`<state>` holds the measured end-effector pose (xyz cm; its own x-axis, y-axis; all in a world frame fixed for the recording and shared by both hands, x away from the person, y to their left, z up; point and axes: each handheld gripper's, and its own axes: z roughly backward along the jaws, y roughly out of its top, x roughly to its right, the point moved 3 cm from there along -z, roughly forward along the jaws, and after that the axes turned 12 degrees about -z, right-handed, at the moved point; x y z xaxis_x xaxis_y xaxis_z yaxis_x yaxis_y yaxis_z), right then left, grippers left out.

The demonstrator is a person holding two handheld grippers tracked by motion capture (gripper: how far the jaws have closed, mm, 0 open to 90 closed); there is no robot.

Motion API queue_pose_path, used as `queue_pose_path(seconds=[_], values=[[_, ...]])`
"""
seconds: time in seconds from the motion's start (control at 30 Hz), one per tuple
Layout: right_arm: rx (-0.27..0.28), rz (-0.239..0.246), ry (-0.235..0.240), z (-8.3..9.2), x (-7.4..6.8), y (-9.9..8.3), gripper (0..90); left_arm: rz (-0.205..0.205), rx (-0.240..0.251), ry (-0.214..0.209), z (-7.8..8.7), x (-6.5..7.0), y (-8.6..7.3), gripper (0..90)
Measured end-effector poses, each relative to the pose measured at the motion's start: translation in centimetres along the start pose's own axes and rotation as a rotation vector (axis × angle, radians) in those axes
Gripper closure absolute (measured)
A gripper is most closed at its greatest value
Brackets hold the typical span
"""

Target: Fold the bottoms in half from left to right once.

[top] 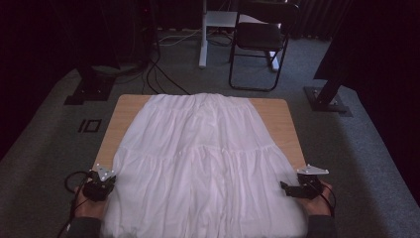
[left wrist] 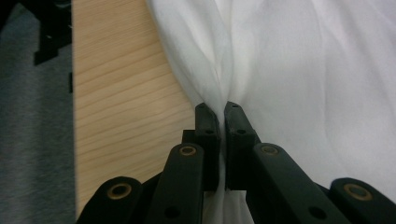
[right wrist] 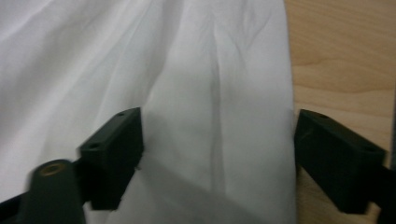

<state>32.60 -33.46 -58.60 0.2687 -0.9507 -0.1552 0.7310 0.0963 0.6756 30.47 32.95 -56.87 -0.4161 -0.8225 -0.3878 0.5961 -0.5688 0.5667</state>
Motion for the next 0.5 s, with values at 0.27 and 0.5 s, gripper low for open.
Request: queue_pose_path(seconds=[0.27,0.5], values=[[0.025,-0.007,-0.006,0.3,0.6,0.3,56.5,0.049,0.038,0.061,1.1,-3.9,-1.5,87.1],[0.039,-0.018,-0.004,0.4,1.0,0.3,79.8,0.094,0.012,0.166,1.5,-8.2,-2.4,87.2]])
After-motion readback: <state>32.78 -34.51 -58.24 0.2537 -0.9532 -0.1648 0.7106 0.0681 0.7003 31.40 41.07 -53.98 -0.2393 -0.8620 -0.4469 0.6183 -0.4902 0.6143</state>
